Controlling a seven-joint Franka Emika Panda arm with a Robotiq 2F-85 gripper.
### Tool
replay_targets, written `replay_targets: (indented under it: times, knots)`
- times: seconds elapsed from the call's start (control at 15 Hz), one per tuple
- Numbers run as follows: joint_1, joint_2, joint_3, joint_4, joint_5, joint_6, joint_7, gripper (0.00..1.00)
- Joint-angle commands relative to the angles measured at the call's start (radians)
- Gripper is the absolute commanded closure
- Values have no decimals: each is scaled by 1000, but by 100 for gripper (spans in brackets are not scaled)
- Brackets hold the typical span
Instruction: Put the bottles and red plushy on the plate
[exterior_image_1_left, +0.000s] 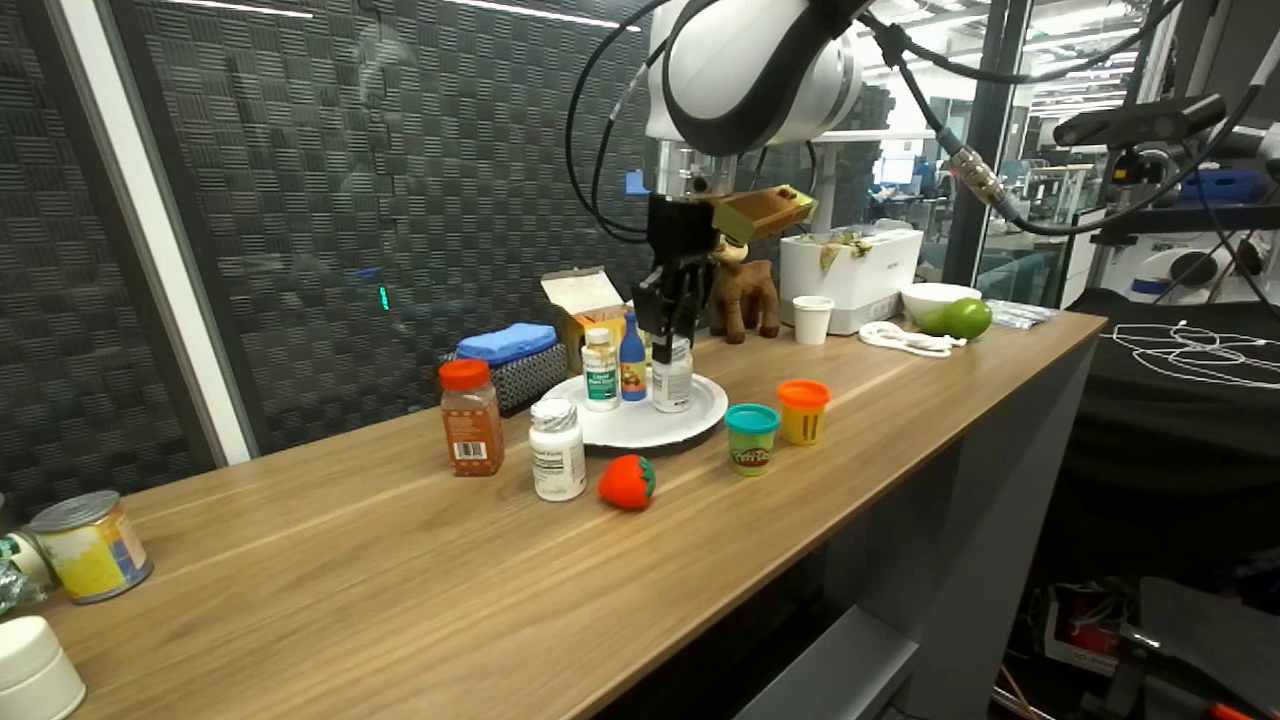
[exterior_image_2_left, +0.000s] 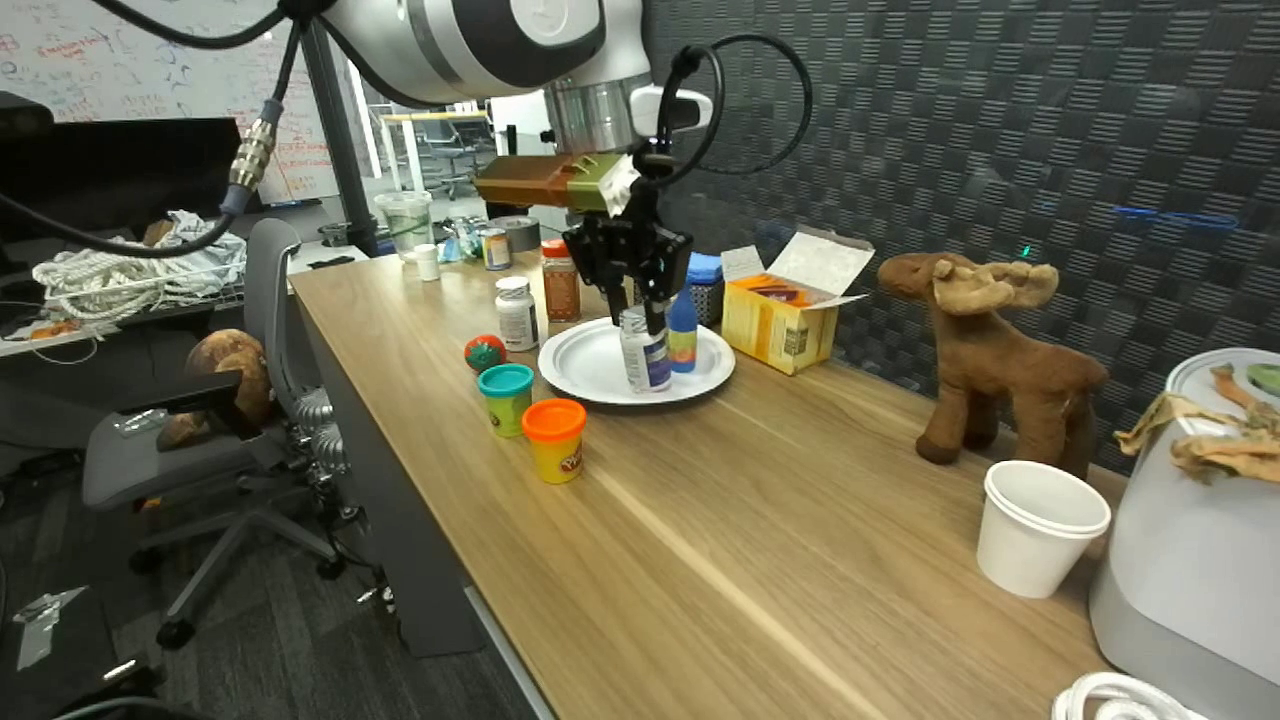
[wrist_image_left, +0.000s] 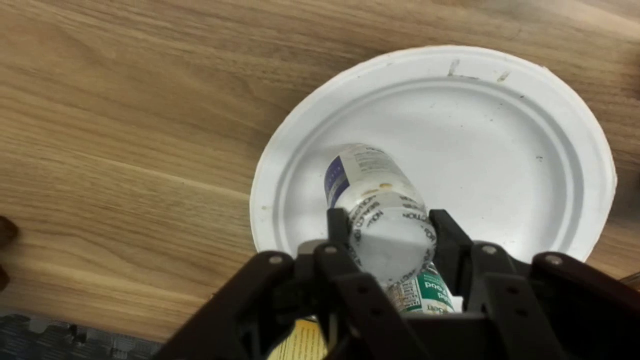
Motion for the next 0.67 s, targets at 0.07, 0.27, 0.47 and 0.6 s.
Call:
replay_targets:
  times: [0.07, 0.27, 0.47, 0.6]
  knots:
    - [3, 26, -16, 41, -31, -6, 0, 81]
    - [3, 30, -18, 49, -33, -15, -4, 81]
    - [4, 23, -15, 46, -26, -18, 0, 25]
    - [12, -5, -14, 33, -29, -11, 18, 9]
